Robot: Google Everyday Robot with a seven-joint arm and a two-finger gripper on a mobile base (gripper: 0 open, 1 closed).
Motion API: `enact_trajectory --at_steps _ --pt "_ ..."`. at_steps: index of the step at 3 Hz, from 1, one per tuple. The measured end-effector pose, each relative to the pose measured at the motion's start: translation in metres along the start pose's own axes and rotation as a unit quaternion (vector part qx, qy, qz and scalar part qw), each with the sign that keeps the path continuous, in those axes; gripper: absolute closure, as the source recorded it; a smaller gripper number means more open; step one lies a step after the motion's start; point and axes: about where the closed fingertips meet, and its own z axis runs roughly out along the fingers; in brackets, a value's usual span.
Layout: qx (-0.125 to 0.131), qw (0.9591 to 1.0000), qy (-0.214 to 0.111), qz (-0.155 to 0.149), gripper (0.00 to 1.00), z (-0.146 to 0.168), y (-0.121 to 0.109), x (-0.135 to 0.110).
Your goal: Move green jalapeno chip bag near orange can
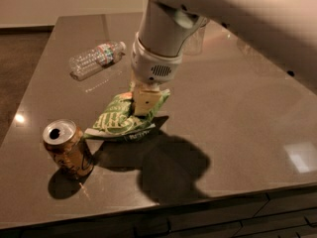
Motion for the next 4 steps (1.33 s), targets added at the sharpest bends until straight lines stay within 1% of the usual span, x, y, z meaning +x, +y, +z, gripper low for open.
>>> enact_trajectory --at_steps 1,3,4 --pt "0.005 1.0 -0.004 0.001 0.58 0.0051 0.0015 -0.0061" --pt "0.007 1.0 -0.003 0.0 0.12 0.0043 0.0025 -0.0074" --pt "0.008 1.0 -0.003 -0.001 0.0 0.0039 0.003 -0.008"
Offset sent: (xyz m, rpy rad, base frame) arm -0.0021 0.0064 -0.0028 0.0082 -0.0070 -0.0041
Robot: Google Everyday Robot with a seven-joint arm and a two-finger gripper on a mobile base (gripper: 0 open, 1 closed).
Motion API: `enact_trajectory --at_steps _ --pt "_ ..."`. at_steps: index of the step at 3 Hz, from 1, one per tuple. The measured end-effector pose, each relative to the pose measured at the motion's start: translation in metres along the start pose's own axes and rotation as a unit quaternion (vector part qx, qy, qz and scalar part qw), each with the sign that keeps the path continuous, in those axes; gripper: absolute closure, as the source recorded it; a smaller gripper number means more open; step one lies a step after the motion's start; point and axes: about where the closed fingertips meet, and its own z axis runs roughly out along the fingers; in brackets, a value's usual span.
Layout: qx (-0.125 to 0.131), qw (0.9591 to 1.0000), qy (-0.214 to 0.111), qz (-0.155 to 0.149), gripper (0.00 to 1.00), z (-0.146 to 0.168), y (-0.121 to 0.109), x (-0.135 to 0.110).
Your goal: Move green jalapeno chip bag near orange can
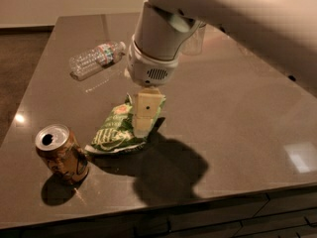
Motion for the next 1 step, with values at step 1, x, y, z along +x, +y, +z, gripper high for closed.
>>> enact_trajectory --at_steps 1 --pt "0.0 1.0 0.0 0.0 0.0 0.0 0.0 0.0"
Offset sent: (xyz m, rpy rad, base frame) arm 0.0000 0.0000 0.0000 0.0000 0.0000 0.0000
